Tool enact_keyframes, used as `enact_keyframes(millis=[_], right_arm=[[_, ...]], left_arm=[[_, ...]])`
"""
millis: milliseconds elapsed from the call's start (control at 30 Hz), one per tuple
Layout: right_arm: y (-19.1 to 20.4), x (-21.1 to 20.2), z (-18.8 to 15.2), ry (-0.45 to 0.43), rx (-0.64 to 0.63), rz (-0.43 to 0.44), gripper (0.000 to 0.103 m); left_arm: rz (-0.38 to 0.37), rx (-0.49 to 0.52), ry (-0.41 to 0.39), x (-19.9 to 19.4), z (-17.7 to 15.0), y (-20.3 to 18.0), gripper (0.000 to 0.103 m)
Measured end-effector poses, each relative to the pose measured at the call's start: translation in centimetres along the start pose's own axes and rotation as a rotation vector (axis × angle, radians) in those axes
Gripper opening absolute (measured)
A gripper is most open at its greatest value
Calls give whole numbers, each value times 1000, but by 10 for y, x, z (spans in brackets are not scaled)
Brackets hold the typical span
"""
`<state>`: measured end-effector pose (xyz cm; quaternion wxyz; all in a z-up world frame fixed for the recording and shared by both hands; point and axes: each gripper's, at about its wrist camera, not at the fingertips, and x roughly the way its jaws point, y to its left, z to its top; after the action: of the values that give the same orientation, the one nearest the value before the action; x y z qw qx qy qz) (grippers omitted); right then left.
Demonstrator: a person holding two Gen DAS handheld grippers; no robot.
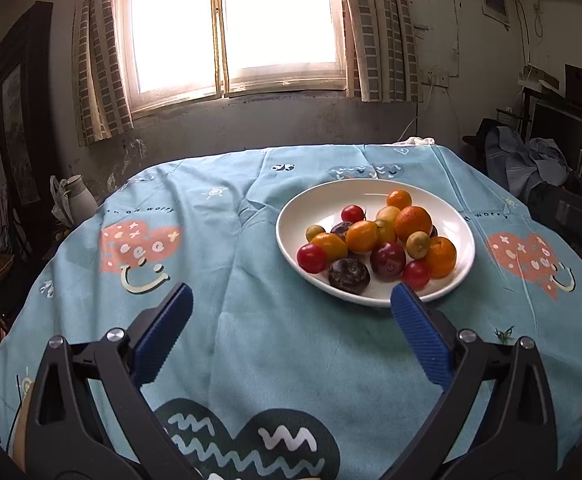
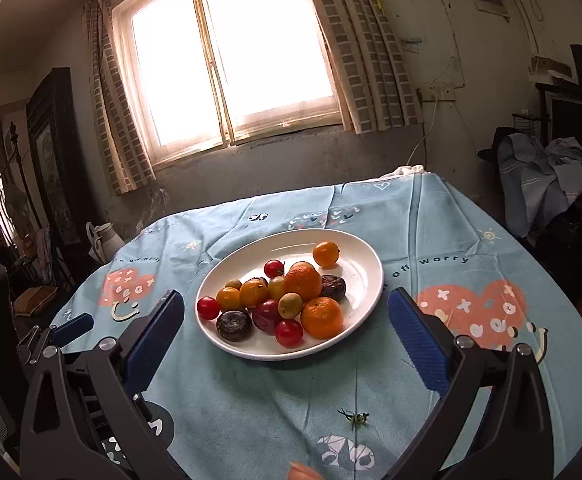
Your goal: Organize fruits
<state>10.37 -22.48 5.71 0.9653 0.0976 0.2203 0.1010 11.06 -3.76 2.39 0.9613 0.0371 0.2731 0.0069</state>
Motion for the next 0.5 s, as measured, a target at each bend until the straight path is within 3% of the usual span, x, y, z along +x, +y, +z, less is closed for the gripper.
enact_keyframes(millis=[67,133,233,333,500], right_arm=[[-1,0,-17,7,-3,18,102],[-1,14,-31,83,-32,13,102],[1,28,-35,161,-37,-1,102],[5,27,-37,168,-50,8,102],[1,21,-38,148,-55,-40,102]], left_arm=[[-11,8,7,-2,-11,-2,101],[-8,26,28,3,-22,-3,101],[44,69,82,15,-24,-9,101],[84,82,105,19,-22,-9,101],[1,19,66,6,-19,0,101]])
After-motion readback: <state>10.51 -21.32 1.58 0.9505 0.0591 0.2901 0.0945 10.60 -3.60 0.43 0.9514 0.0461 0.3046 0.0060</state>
